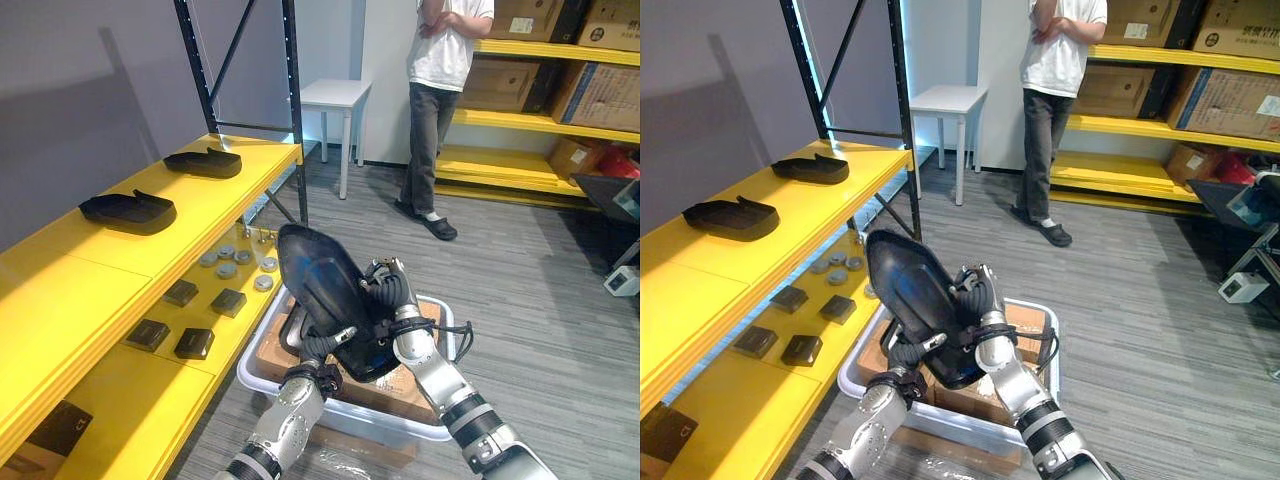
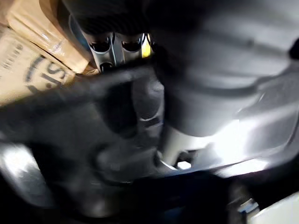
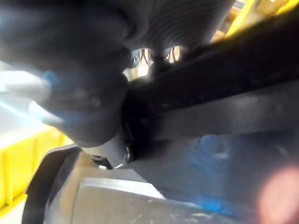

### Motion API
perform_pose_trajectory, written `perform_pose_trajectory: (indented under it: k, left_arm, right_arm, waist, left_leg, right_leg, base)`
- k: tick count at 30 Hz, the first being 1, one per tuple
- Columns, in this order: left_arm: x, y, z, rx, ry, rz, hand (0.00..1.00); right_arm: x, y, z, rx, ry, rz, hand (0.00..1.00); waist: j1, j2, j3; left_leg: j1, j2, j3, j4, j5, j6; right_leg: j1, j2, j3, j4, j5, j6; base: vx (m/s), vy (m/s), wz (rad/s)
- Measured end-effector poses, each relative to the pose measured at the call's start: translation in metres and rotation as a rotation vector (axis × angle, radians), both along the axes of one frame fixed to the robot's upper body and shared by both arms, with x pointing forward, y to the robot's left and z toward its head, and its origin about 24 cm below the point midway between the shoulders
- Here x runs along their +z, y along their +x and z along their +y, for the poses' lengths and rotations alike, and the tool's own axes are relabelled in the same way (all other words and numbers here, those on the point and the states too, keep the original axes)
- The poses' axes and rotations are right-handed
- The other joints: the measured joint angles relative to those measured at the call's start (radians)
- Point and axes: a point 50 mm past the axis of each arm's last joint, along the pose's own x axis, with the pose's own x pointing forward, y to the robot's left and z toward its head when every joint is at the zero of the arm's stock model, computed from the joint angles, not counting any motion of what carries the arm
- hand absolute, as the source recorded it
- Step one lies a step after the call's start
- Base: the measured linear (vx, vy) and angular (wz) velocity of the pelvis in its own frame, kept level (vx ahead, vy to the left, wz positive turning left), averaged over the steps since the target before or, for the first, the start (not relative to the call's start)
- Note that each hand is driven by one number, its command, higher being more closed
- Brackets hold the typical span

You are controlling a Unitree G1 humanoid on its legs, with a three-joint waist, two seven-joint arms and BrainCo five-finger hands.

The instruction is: Walk over and take plastic housings, then place them on the shelf

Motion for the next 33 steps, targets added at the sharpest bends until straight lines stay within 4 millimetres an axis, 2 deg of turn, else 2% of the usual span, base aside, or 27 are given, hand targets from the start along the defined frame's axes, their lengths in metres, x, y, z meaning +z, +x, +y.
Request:
perform_pose_trajectory:
  k: [3, 6, 7, 12, 15, 16, 17, 18, 19, 20, 21, 22, 23, 24, 25, 26, 27, 28, 29, 30, 31, 32, 33]
  left_arm:
    - [0.007, 0.002, 0.005, 0.090, -0.050, -0.060, 1.00]
    - [0.014, 0.000, 0.001, 0.135, -0.099, -0.082, 1.00]
    - [0.016, -0.002, 0.001, 0.139, -0.104, -0.091, 1.00]
    - [0.030, -0.013, 0.009, 0.179, -0.048, -0.184, 1.00]
    - [0.035, -0.024, 0.023, 0.191, 0.066, -0.259, 1.00]
    - [0.035, -0.025, 0.024, 0.185, 0.089, -0.263, 1.00]
    - [0.037, -0.025, 0.027, 0.162, 0.151, -0.287, 1.00]
    - [0.039, -0.025, 0.029, 0.150, 0.175, -0.299, 1.00]
    - [0.041, -0.026, 0.032, 0.137, 0.217, -0.321, 1.00]
    - [0.045, -0.030, 0.045, 0.151, 0.274, -0.352, 1.00]
    - [0.046, -0.032, 0.051, 0.163, 0.291, -0.364, 1.00]
    - [0.051, -0.035, 0.061, 0.174, 0.341, -0.395, 1.00]
    - [0.054, -0.037, 0.067, 0.178, 0.366, -0.412, 1.00]
    - [0.062, -0.039, 0.079, 0.194, 0.398, -0.453, 1.00]
    - [0.068, -0.039, 0.091, 0.225, 0.416, -0.475, 1.00]
    - [0.069, -0.040, 0.099, 0.246, 0.429, -0.477, 1.00]
    - [0.072, -0.045, 0.116, 0.291, 0.471, -0.484, 1.00]
    - [0.077, -0.051, 0.134, 0.341, 0.513, -0.491, 1.00]
    - [0.078, -0.053, 0.142, 0.368, 0.533, -0.487, 1.00]
    - [0.081, -0.056, 0.163, 0.422, 0.591, -0.475, 1.00]
    - [0.084, -0.057, 0.179, 0.463, 0.632, -0.468, 1.00]
    - [0.088, -0.054, 0.185, 0.474, 0.648, -0.474, 1.00]
    - [0.087, -0.049, 0.192, 0.480, 0.654, -0.456, 1.00]
  right_arm:
    - [0.002, -0.011, 0.004, 0.018, 0.093, -0.019, 1.00]
    - [0.003, -0.021, 0.003, 0.021, 0.172, -0.044, 1.00]
    - [0.004, -0.026, 0.003, 0.025, 0.190, -0.054, 0.00]
    - [0.003, -0.045, 0.002, 0.044, 0.252, -0.080, 0.00]
    - [-0.004, -0.057, 0.001, 0.060, 0.334, -0.043, 0.00]
    - [-0.007, -0.059, 0.000, 0.056, 0.345, -0.030, 0.00]
    - [-0.014, -0.063, -0.005, 0.041, 0.371, -0.003, 0.00]
    - [-0.016, -0.063, -0.007, 0.033, 0.375, 0.004, 0.00]
    - [-0.021, -0.064, -0.009, 0.022, 0.385, 0.022, 0.00]
    - [-0.031, -0.063, -0.009, 0.016, 0.385, 0.066, 0.00]
    - [-0.035, -0.064, -0.007, 0.026, 0.391, 0.085, 0.00]
    - [-0.039, -0.067, -0.002, 0.046, 0.399, 0.107, 0.00]
    - [-0.039, -0.068, 0.000, 0.051, 0.409, 0.109, 0.00]
    - [-0.040, -0.070, 0.000, 0.051, 0.435, 0.105, 0.00]
    - [-0.040, -0.073, -0.010, 0.015, 0.464, 0.088, 0.00]
    - [-0.044, -0.076, -0.018, -0.032, 0.473, 0.091, 0.00]
    - [-0.049, -0.079, -0.038, -0.136, 0.488, 0.086, 0.00]
    - [-0.049, -0.079, -0.060, -0.232, 0.505, 0.058, 0.00]
    - [-0.048, -0.079, -0.069, -0.267, 0.515, 0.043, 0.00]
    - [-0.044, -0.079, -0.080, -0.315, 0.546, 0.004, 0.00]
    - [-0.031, -0.079, -0.094, -0.333, 0.547, -0.078, 0.00]
    - [-0.028, -0.079, -0.099, -0.344, 0.549, -0.104, 0.00]
    - [-0.031, -0.084, -0.111, -0.382, 0.549, -0.102, 0.00]
  waist:
    - [0.000, -0.001, -0.012]
    - [0.002, -0.001, -0.018]
    - [0.003, -0.001, -0.018]
    - [0.017, -0.001, -0.018]
    - [0.037, -0.002, -0.018]
    - [0.037, -0.004, -0.017]
    - [0.022, -0.013, -0.012]
    - [0.019, -0.020, -0.008]
    - [0.022, -0.009, -0.012]
    - [0.045, -0.018, -0.004]
    - [0.060, -0.023, -0.003]
    - [0.078, -0.029, 0.000]
    - [0.083, -0.033, 0.001]
    - [0.074, -0.050, 0.009]
    - [0.059, -0.041, 0.024]
    - [0.055, -0.045, 0.026]
    - [0.041, -0.042, 0.034]
    - [0.024, -0.033, 0.039]
    - [0.017, -0.031, 0.039]
    - [0.007, -0.073, 0.038]
    - [0.005, -0.030, 0.050]
    - [0.008, -0.043, 0.068]
    - [0.002, -0.044, 0.068]
  left_leg:
    - [-0.008, 0.000, -0.009, 0.000, 0.001, -0.002]
    - [-0.026, -0.002, -0.047, 0.000, 0.010, -0.003]
    - [-0.030, -0.006, -0.063, 0.000, 0.014, -0.003]
    - [-0.028, -0.020, -0.123, -0.004, 0.026, 0.000]
    - [-0.039, -0.031, -0.136, -0.005, 0.018, 0.009]
    - [-0.040, -0.029, -0.101, -0.005, 0.006, 0.021]
    - [-0.051, -0.015, 0.032, 0.018, -0.024, 0.035]
    - [-0.062, -0.005, 0.092, 0.046, -0.027, 0.041]
    - [-0.076, 0.014, 0.170, 0.087, -0.027, 0.050]
    - [-0.081, 0.001, 0.189, 0.119, -0.031, 0.076]
    - [-0.079, -0.012, 0.189, 0.120, -0.041, 0.074]
    - [-0.084, -0.037, 0.183, 0.126, -0.064, 0.079]
    - [-0.088, -0.051, 0.182, 0.133, -0.082, 0.075]
    - [-0.094, -0.074, 0.212, 0.194, -0.150, 0.056]
    - [-0.133, -0.055, 0.203, 0.319, -0.214, 0.082]
    - [-0.128, -0.069, 0.179, 0.335, -0.229, 0.093]
    - [-0.116, -0.090, 0.130, 0.332, -0.242, 0.095]
    - [-0.106, -0.102, 0.075, 0.281, -0.242, 0.093]
    - [-0.084, -0.114, 0.056, 0.219, -0.245, 0.088]
    - [-0.060, -0.146, 0.070, 0.239, -0.289, 0.092]
    - [-0.020, -0.074, 0.046, 0.348, -0.349, 0.120]
    - [0.008, -0.098, 0.019, 0.331, -0.352, 0.060]
    - [0.010, -0.125, -0.046, 0.327, -0.348, 0.055]
  right_leg:
    - [0.000, 0.004, -0.009, -0.004, 0.000, -0.001]
    - [0.001, 0.006, -0.041, -0.002, -0.002, 0.000]
    - [0.004, 0.006, -0.060, 0.005, -0.007, 0.000]
    - [0.015, -0.016, -0.119, 0.073, -0.052, 0.002]
    - [0.026, -0.045, -0.187, 0.122, -0.084, 0.009]
    - [0.035, -0.049, -0.210, 0.119, -0.084, 0.011]
    - [0.063, -0.073, -0.295, 0.111, -0.081, 0.019]
    - [0.069, -0.083, -0.322, 0.116, -0.082, 0.023]
    - [0.074, -0.100, -0.355, 0.140, -0.093, 0.038]
    - [0.074, -0.145, -0.371, 0.206, -0.122, 0.058]
    - [0.074, -0.165, -0.372, 0.226, -0.131, 0.066]
    - [0.075, -0.209, -0.386, 0.268, -0.150, 0.077]
    - [0.075, -0.232, -0.397, 0.286, -0.158, 0.080]
    - [0.075, -0.296, -0.424, 0.355, -0.164, 0.078]
    - [0.035, -0.376, -0.372, 0.558, -0.162, 0.014]
    - [0.003, -0.412, -0.309, 0.662, -0.133, -0.042]
    - [-0.080, -0.431, -0.182, 0.813, -0.074, -0.116]
    - [-0.147, -0.383, -0.111, 0.884, -0.092, -0.092]
    - [-0.173, -0.347, -0.087, 0.872, -0.099, -0.084]
    - [-0.226, -0.323, -0.039, 0.791, -0.121, -0.073]
    - [-0.250, -0.262, 0.011, 0.709, -0.149, -0.040]
    - [-0.252, -0.256, 0.057, 0.661, -0.167, -0.009]
    - [-0.261, -0.208, 0.178, 0.527, -0.180, 0.016]
  base:
    - [0.00, -0.015, 0.09]
    - [-0.01, -0.031, 0.35]
    - [-0.01, -0.023, 0.37]
    - [-0.02, -0.023, 0.41]
    - [-0.04, -0.033, 0.51]
    - [-0.04, -0.013, 1.18]
    - [-0.01, 0.003, 1.34]
    - [0.02, 0.021, 1.56]
    - [0.05, 0.079, 1.08]
    - [0.06, 0.100, 0.76]
    - [0.06, 0.140, 0.52]
    - [0.02, 0.114, 0.33]
    - [0.03, 0.175, 0.69]
    - [0.05, 0.198, 1.04]
    - [0.05, 0.195, 1.15]
    - [0.05, 0.223, 1.25]
    - [0.03, 0.179, 1.31]
    - [0.05, 0.179, 1.31]
    - [0.13, 0.140, 1.24]
    - [0.35, 0.086, 0.93]
    - [0.44, 0.049, 0.86]
    - [0.45, -0.026, 0.93]
    - [0.31, -0.024, 1.29]
